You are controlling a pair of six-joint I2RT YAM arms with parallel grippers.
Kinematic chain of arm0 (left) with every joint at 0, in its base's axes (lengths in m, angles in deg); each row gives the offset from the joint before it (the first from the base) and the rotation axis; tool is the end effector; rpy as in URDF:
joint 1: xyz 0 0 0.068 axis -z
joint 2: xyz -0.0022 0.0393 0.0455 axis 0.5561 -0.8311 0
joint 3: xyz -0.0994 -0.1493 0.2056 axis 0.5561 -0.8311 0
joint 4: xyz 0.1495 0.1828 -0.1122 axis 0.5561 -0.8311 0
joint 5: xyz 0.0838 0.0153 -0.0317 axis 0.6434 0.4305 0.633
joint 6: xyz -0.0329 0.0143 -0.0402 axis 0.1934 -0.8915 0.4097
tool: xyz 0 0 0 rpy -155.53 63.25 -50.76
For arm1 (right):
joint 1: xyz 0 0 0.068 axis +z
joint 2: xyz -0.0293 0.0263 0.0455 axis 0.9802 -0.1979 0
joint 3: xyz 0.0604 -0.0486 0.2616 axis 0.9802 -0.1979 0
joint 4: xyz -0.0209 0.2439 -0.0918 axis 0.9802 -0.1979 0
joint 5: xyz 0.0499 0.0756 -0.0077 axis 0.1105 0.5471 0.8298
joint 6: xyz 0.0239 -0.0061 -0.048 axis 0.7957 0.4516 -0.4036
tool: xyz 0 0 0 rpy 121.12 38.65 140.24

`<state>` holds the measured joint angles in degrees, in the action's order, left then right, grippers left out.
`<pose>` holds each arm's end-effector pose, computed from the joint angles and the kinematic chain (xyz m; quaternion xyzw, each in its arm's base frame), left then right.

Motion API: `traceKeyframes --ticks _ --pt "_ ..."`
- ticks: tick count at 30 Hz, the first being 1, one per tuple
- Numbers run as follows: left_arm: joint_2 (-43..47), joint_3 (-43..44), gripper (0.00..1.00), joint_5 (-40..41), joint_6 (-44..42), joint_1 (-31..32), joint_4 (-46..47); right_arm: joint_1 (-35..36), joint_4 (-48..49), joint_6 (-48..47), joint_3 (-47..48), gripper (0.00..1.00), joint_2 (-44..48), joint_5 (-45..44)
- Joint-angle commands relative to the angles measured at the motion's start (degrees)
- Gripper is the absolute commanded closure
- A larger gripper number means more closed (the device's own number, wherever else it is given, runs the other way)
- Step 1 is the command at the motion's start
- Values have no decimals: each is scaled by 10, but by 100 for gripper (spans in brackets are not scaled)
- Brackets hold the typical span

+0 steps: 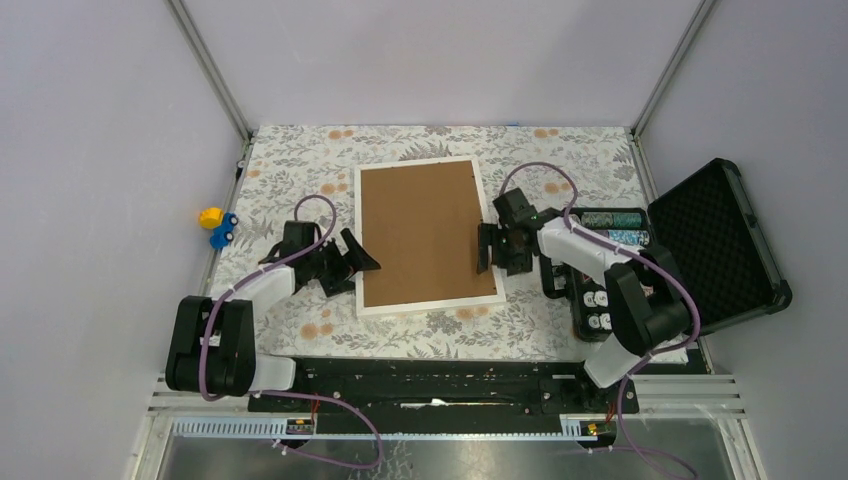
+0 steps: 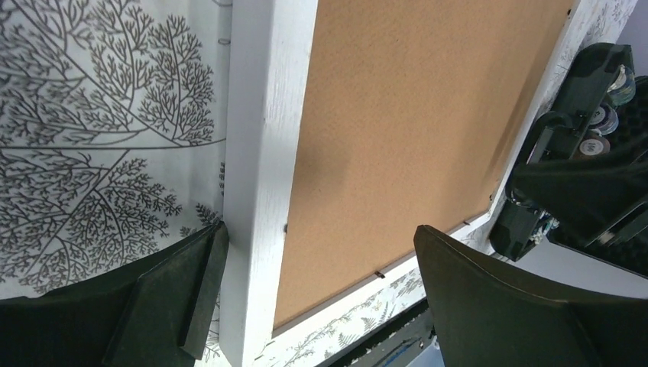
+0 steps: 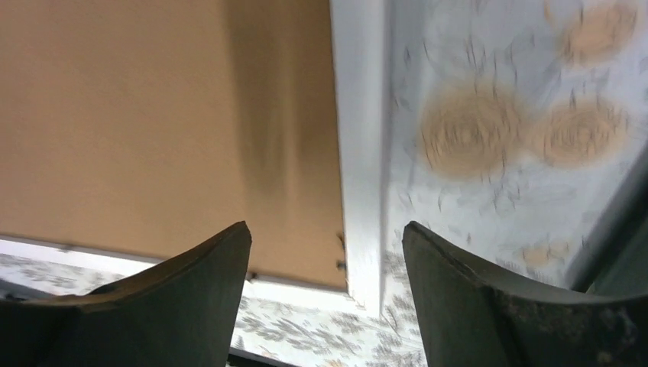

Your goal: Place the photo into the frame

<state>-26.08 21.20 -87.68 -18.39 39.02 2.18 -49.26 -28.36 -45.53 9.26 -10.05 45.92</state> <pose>0.2371 -0.0394 0.1557 -0.1934 0.9009 -0.3399 0.1882 0.2729 0.1548 0.1845 -0.0299 0.9719 0.1255 0.1970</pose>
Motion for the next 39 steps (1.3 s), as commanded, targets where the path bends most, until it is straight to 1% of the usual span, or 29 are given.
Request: traceKeyframes --ticks 1,5,7,9,14,18,20,22,23,25,27,29,31,33,34,37,39 --pt "20 -16 1 -28 32 6 12 -34 49 -40 94 19 -67 121" --pt "14 -19 1 -55 25 12 12 -34 55 -41 160 18 -149 126" --pt "12 -21 1 -62 25 27 12 -34 58 -46 193 18 -183 140" --pt "17 -24 1 -52 34 51 13 -34 70 -53 222 18 -213 169" --pt "42 -26 1 -6 84 154 19 -33 103 -63 307 19 -308 229" --pt "62 -39 1 41 147 243 45 -33 107 -51 403 18 -390 250" --pt "63 -37 1 58 168 273 43 -33 91 -45 461 18 -425 249" --pt "75 -25 1 82 174 293 7 -38 45 -46 520 16 -438 222" --pt "88 -15 1 101 166 299 -22 -43 24 -46 535 14 -435 206" --pt "123 7 1 156 143 300 -105 -56 -7 -41 546 9 -410 177" --pt "165 29 1 219 118 300 -165 -66 -42 -41 547 6 -371 130" --pt "206 50 1 286 99 299 -207 -67 -74 -46 535 1 -321 73" --pt "233 76 1 338 81 299 -232 -67 -70 -44 482 0 -256 45" --pt "240 107 1 377 63 295 -249 -67 -21 -29 384 0 -177 26" --pt "238 124 1 395 54 292 -253 -67 9 -19 326 0 -120 23" --pt "214 177 1 430 14 279 -244 -66 99 25 163 0 5 47" --pt "183 219 1 440 -18 255 -227 -66 144 58 74 0 78 69"
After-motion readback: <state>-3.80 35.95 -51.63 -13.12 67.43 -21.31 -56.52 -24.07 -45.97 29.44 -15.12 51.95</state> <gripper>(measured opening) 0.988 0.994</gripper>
